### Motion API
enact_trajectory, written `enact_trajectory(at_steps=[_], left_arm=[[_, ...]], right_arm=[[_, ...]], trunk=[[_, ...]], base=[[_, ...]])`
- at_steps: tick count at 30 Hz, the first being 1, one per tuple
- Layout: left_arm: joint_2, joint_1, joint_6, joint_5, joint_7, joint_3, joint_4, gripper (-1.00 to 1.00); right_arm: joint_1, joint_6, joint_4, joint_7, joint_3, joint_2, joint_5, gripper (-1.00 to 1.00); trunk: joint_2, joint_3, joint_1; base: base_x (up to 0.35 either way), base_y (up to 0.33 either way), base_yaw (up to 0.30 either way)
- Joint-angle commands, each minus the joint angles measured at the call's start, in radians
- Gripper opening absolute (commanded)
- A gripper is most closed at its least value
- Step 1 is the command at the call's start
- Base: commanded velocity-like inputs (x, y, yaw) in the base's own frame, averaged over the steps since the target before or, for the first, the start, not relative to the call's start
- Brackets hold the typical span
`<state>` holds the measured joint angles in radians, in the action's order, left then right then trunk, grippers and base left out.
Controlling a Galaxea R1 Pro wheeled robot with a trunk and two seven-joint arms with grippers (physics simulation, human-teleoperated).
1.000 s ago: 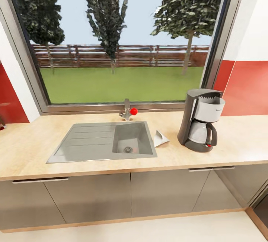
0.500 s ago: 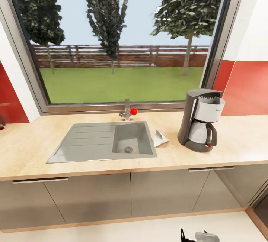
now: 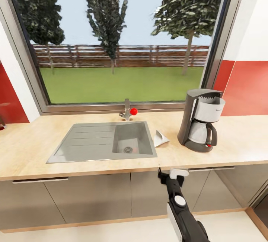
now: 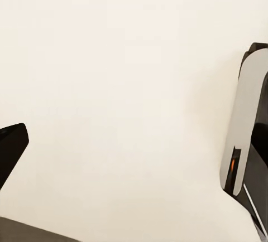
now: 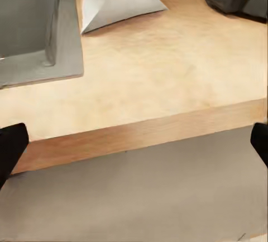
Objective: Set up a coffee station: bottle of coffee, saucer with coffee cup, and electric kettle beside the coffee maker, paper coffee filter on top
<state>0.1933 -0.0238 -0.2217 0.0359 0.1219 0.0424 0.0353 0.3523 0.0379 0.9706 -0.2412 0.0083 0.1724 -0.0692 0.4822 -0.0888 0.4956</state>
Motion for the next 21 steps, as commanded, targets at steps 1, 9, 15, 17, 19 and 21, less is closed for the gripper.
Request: enact_trajectory(at_steps=[1, 9, 15, 17, 19, 21], left_arm=[[0.000, -0.001, -0.004, 0.004, -0.001, 0.004, -0.001, 1.00], [0.000, -0.001, -0.004, 0.003, -0.002, 0.004, 0.000, 1.00], [-0.001, -0.001, -0.006, 0.003, -0.004, 0.003, -0.001, 1.00], [0.000, 0.000, -0.007, 0.003, -0.002, 0.002, -0.002, 1.00], [0.001, 0.004, -0.006, 0.002, 0.001, 0.002, -0.009, 1.00], [0.001, 0.009, -0.006, 0.002, 0.003, 0.002, -0.023, 1.00]], right_arm=[[0.012, 0.000, 0.000, -0.006, 0.001, 0.002, -0.007, 1.00], [0.054, -0.129, 0.145, -0.007, 0.050, 0.002, -0.006, 1.00], [0.099, -0.261, 0.224, -0.045, 0.074, 0.002, -0.004, 1.00], [0.127, -0.298, 0.224, -0.084, 0.075, 0.002, -0.004, 1.00], [0.169, -0.365, 0.224, -0.138, 0.076, 0.002, -0.003, 1.00], [0.188, -0.399, 0.223, -0.154, 0.076, 0.002, -0.003, 1.00]], trunk=[[0.002, -0.002, 0.000], [0.002, -0.002, 0.000], [0.002, -0.002, 0.000], [0.002, -0.002, 0.000], [0.002, -0.002, 0.000], [0.002, -0.002, 0.000]], base=[[0.000, 0.000, 0.000], [0.000, 0.000, 0.000], [0.000, 0.000, 0.000], [0.000, 0.000, 0.000], [0.000, 0.000, 0.000], [0.000, 0.000, 0.000]])
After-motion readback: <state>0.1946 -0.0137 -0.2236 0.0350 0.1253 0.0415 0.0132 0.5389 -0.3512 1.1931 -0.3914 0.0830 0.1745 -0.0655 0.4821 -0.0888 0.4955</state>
